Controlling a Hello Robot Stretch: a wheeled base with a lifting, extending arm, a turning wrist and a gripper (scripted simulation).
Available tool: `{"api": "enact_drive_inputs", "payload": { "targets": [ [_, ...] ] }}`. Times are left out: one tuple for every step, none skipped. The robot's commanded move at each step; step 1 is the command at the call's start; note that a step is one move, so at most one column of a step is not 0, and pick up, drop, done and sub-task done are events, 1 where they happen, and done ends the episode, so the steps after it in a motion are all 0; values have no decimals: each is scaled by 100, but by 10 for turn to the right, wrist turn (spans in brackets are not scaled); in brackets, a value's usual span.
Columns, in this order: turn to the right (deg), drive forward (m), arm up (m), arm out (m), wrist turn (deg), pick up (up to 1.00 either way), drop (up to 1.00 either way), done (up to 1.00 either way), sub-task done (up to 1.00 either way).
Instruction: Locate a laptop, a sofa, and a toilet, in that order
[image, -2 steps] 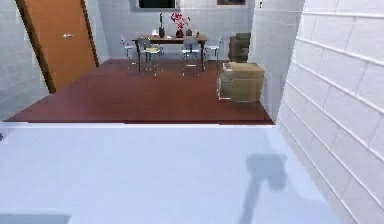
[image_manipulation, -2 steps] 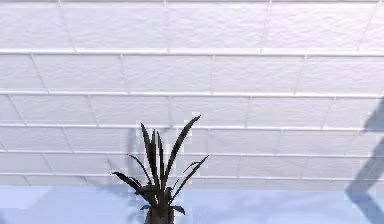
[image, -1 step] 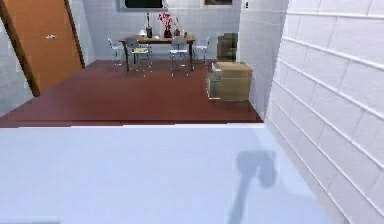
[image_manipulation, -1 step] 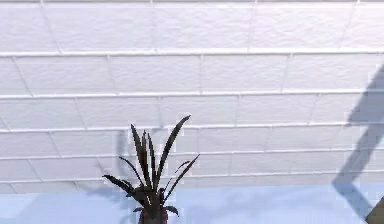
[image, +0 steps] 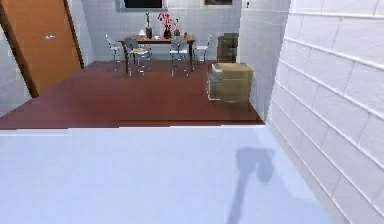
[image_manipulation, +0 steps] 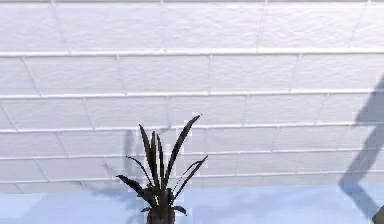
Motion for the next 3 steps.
{"api": "enact_drive_inputs", "payload": {
  "targets": [
    [0, 100, 0, 0, 0, 0, 0, 0, 0],
    [0, 100, 0, 0, 0, 0, 0, 0, 0],
    [-30, 0, 0, 0, 0, 0, 0, 0, 0]
  ]
}}
